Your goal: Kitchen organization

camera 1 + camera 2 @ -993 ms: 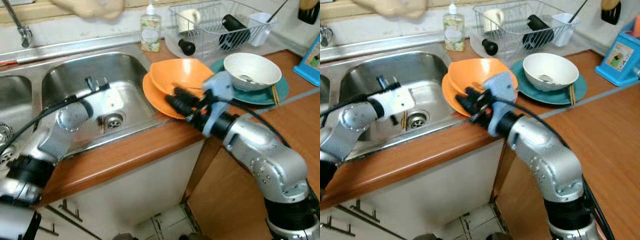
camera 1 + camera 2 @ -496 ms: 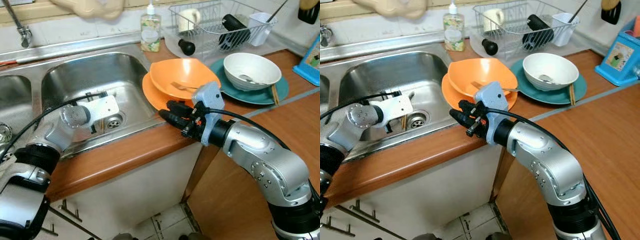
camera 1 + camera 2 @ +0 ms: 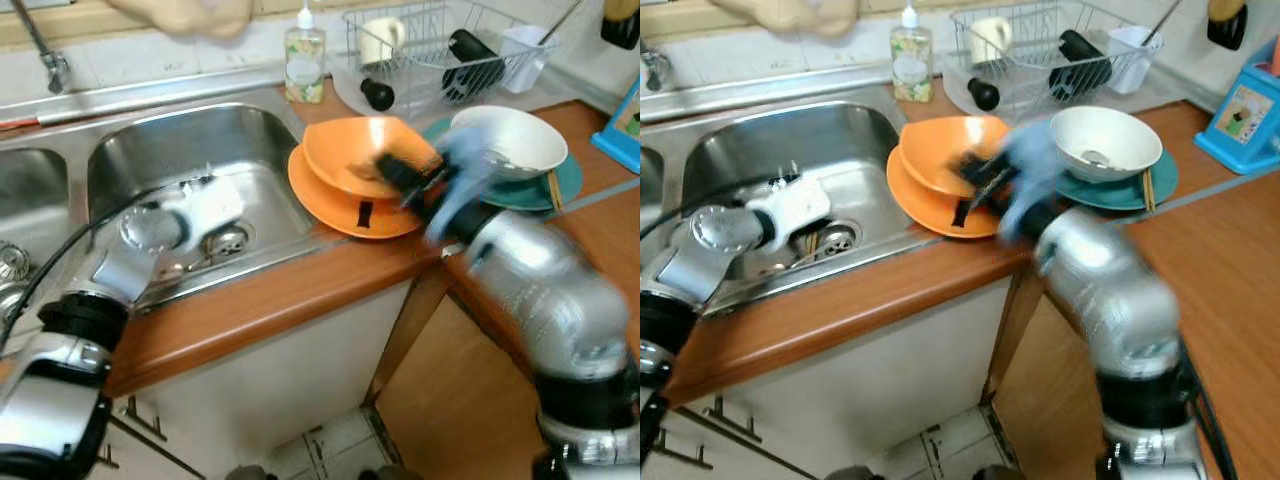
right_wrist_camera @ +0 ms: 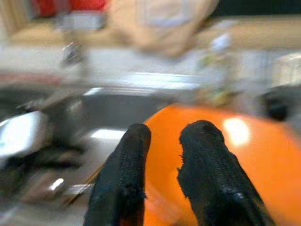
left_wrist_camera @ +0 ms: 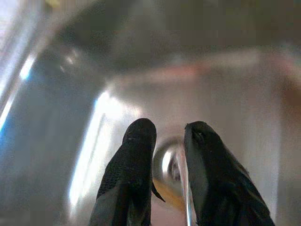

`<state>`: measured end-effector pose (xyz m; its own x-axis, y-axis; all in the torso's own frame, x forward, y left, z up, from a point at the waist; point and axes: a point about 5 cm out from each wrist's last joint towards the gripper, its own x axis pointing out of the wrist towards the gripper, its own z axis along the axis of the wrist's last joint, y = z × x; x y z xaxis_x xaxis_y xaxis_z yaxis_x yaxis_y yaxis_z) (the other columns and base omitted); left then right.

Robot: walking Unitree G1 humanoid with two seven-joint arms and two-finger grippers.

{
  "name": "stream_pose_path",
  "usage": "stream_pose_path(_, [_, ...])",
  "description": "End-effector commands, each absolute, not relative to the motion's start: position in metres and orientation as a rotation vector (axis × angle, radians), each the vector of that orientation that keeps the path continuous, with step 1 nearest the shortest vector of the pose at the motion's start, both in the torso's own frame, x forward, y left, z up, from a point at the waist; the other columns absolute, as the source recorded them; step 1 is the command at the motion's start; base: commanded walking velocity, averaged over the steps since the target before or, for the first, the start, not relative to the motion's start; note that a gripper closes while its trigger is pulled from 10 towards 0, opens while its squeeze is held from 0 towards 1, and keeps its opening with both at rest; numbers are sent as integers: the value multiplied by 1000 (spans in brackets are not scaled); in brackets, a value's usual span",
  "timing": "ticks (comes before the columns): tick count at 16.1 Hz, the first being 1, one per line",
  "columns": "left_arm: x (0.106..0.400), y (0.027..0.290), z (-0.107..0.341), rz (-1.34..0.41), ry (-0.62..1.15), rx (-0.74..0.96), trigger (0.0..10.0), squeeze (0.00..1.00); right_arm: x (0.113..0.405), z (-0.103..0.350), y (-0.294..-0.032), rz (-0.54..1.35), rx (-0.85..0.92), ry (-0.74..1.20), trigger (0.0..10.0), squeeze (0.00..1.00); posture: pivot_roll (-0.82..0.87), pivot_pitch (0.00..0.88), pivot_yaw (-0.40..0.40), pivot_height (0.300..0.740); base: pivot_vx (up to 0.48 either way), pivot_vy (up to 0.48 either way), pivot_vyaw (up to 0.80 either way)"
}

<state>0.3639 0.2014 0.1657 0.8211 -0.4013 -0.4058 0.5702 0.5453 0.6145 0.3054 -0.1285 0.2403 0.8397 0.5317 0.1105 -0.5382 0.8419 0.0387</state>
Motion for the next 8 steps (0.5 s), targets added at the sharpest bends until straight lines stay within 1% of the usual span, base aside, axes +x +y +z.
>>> stream_pose_path(1, [363,199,172,-577,176,748,10000,0,310,238,-137,529,76,-97,10000,1000,-46,24,8,740,0,0,0])
stream_pose_path(3, [357,183,180,-624,66,597,10000,0,319,236,-153,477,54,-105,10000,1000,-47,20,5,740,0,0,0])
stream_pose_path(4, [347,171,186,-673,6,448,10000,0,325,236,-166,467,55,-123,10000,1000,-48,17,1,740,0,0,0])
stream_pose_path(5, [338,162,189,-732,-25,373,10000,0,328,232,-175,462,60,-118,10000,1000,-52,15,1,740,0,0,0])
stream_pose_path(8, [317,147,196,-821,-68,251,10000,0,331,219,-183,533,85,-84,10000,1000,-50,10,1,740,0,0,0])
